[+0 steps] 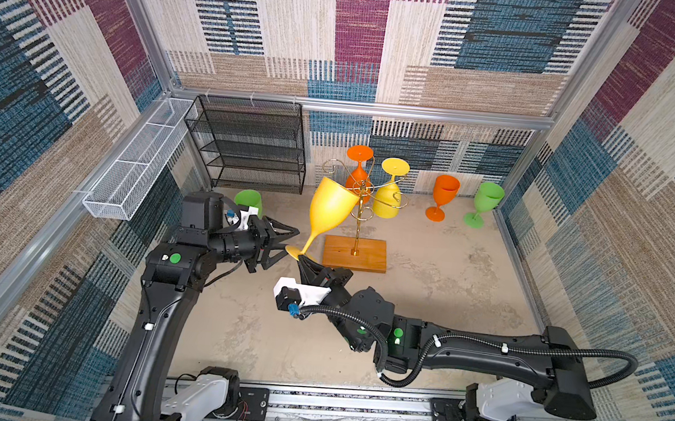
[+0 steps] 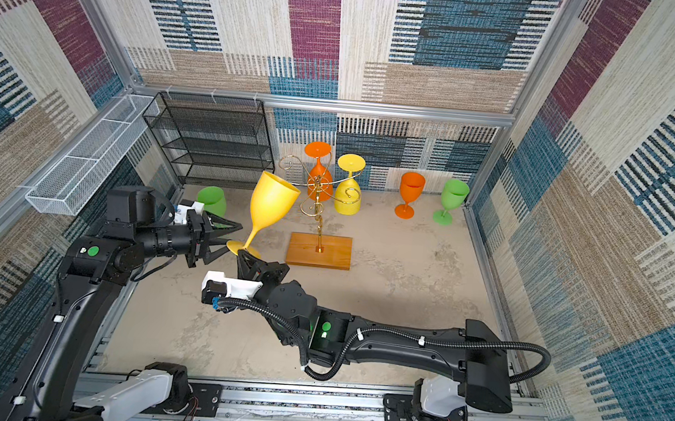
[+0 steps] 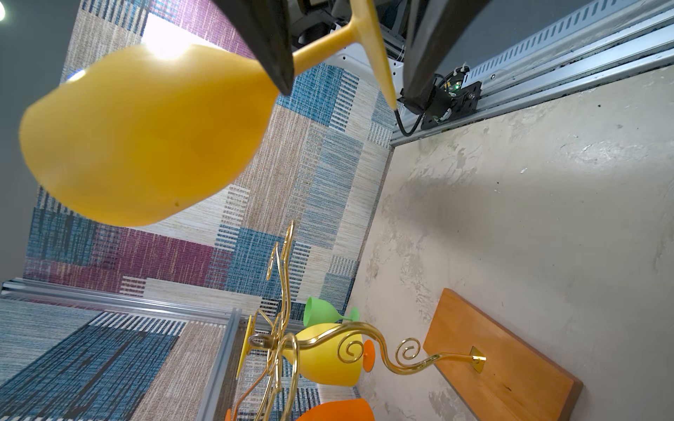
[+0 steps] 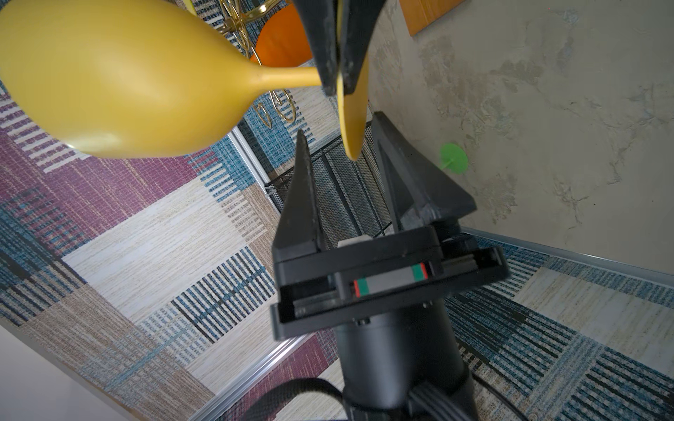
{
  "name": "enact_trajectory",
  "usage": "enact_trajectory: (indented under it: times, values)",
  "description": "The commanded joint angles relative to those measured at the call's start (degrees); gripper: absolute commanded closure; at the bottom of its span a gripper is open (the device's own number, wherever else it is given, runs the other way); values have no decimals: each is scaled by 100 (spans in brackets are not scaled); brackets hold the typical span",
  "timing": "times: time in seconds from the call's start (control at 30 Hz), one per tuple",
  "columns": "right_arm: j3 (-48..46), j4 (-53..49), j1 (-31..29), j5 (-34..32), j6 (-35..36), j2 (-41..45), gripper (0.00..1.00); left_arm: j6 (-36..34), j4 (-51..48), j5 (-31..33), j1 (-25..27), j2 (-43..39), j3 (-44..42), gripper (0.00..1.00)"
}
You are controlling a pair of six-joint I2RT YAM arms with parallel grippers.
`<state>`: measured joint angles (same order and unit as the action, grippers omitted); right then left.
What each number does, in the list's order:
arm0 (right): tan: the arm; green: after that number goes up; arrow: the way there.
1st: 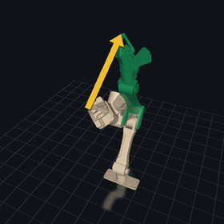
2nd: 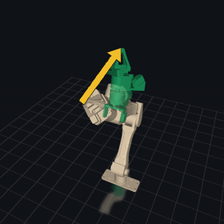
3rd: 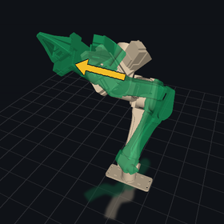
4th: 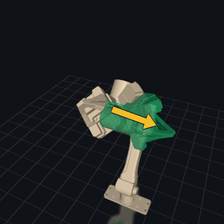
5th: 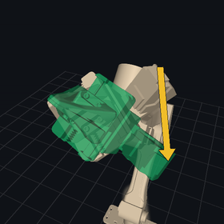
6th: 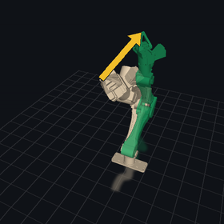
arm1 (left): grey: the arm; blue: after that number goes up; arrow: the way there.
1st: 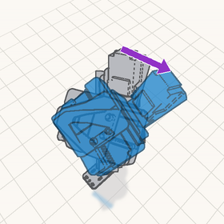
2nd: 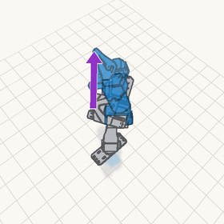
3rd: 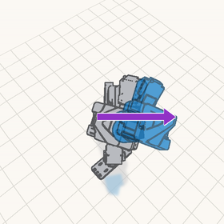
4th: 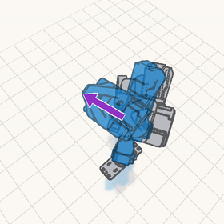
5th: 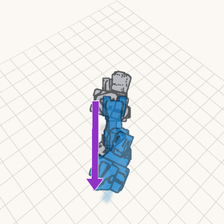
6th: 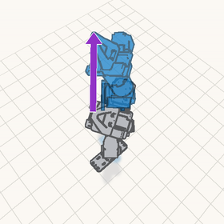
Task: Take the wine glass off the wine glass rack
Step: 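Swing the yellow glass toward the robot with the right while the left releases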
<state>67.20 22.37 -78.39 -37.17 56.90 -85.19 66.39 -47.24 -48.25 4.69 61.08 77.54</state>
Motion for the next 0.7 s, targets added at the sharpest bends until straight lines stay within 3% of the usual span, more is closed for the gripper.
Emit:
enact_trajectory:
  times: [0.0,0.4,0.53,0.67]
  values:
    - [74,359,-6,-151,136,-68,100,115,230,17,39,-60,-45,54]
    - [109,427,-1,-307,374,-135,100,5,427,52,41,-70,-103,80]
    - [133,443,-3,-347,410,-188,100,-3,444,119,41,-78,-64,97]
    - [196,443,-1,-359,418,-234,95,-3,477,149,41,-79,-25,100]
